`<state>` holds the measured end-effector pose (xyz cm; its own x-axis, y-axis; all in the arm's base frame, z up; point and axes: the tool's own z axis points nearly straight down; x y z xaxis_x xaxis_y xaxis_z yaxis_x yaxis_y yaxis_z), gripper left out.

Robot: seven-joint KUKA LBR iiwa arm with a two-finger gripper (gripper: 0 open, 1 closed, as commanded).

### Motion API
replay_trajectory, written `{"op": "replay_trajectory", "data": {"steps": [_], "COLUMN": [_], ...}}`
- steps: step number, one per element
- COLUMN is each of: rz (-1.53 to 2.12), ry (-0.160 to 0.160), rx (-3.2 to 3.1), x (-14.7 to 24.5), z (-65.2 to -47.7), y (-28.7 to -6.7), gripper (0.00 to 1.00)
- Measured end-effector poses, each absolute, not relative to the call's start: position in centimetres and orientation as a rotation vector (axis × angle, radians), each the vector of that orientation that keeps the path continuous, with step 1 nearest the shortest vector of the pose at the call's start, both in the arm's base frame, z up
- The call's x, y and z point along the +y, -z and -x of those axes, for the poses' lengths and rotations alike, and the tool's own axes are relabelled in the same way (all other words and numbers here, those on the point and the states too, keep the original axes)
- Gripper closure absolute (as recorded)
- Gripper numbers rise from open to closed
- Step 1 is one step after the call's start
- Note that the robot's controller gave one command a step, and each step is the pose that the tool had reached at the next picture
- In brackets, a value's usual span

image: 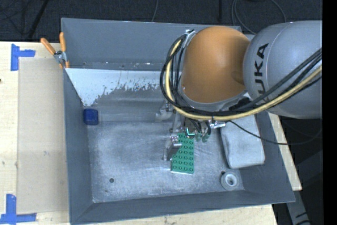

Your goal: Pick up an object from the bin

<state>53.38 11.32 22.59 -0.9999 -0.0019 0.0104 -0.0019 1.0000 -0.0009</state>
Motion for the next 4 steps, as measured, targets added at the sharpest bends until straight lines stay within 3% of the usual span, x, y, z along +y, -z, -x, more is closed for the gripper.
{"op": "replay_trajectory", "data": {"steps": [1, 2, 3, 4], "rz": [-0.797, -0.865, -1.012, -1.292], "ry": [0.006, -0.004, 0.002, 0.002], "rx": [-3.044, -3.024, -2.977, -2.868], "x": [2.5, -1.9, 0.3, -0.5], "z": [-53.6, -55.9, -57.2, -57.4], "y": [-7.3, -10.1, -10.7, -7.4], "gripper": [0.0, 0.0, 0.0, 0.0]}}
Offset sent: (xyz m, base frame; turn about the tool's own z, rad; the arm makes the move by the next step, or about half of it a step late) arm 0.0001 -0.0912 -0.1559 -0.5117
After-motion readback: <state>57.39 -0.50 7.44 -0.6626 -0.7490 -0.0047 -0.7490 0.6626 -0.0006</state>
